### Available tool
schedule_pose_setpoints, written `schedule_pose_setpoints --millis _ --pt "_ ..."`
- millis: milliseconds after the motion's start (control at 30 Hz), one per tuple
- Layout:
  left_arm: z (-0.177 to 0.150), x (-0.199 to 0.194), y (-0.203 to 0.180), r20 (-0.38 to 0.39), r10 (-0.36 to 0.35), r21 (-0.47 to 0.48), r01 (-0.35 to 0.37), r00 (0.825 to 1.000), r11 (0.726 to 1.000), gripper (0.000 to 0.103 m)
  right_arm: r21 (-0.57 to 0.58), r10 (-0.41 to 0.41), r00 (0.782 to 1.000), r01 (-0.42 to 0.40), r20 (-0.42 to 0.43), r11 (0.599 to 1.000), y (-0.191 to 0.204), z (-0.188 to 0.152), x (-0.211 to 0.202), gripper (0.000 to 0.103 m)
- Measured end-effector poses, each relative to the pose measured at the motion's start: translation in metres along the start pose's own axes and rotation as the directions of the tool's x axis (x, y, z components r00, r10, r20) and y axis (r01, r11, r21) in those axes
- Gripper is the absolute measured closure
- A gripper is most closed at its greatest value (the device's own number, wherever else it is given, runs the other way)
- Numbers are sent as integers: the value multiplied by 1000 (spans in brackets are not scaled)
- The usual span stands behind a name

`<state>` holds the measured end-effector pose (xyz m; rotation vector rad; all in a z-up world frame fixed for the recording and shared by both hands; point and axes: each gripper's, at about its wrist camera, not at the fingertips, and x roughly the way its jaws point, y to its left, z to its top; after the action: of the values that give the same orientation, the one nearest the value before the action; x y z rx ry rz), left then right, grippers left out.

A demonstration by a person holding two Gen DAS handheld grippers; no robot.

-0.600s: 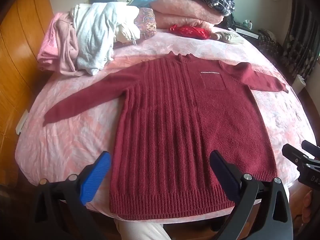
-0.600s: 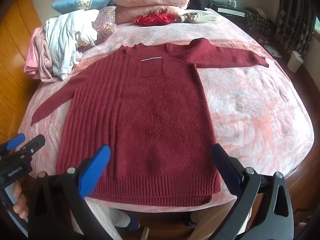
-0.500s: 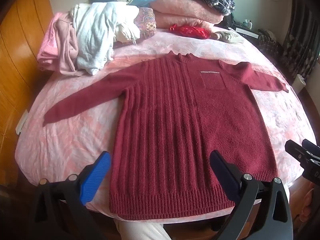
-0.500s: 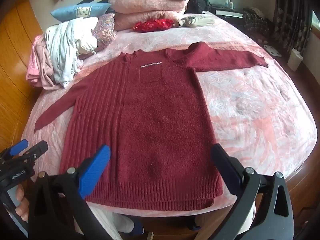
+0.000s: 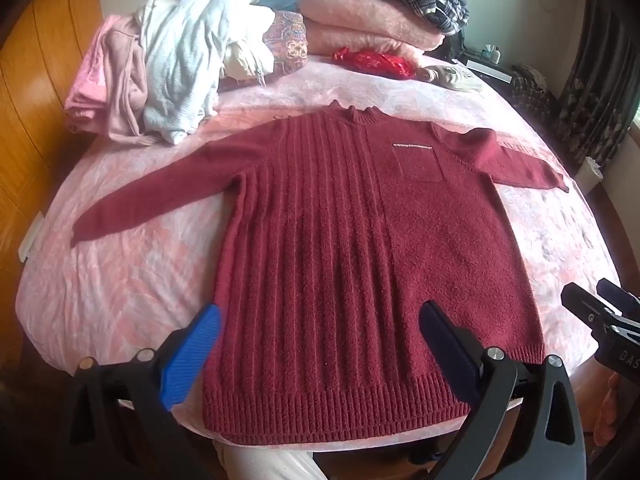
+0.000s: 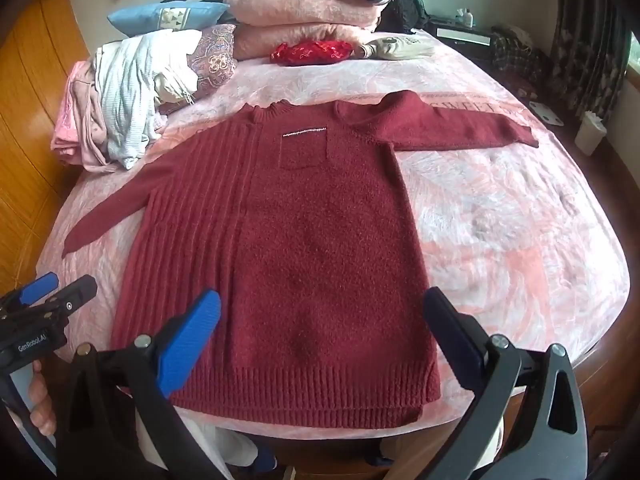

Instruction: Fold small clothes

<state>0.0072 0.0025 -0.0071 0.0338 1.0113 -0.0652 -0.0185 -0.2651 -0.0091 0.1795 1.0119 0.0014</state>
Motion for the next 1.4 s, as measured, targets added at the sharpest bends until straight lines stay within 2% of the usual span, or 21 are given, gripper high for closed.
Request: schedule_pose_setpoints --millis 267,1400 --pt "0 6 7 -1 36 -2 -36 999 999 4 -33 -41 999 41 0 999 0 2 -2 3" --pt "3 9 13 2 39 0 -39 999 999 4 -23 -17 999 16 -41 1000 -6 4 11 3"
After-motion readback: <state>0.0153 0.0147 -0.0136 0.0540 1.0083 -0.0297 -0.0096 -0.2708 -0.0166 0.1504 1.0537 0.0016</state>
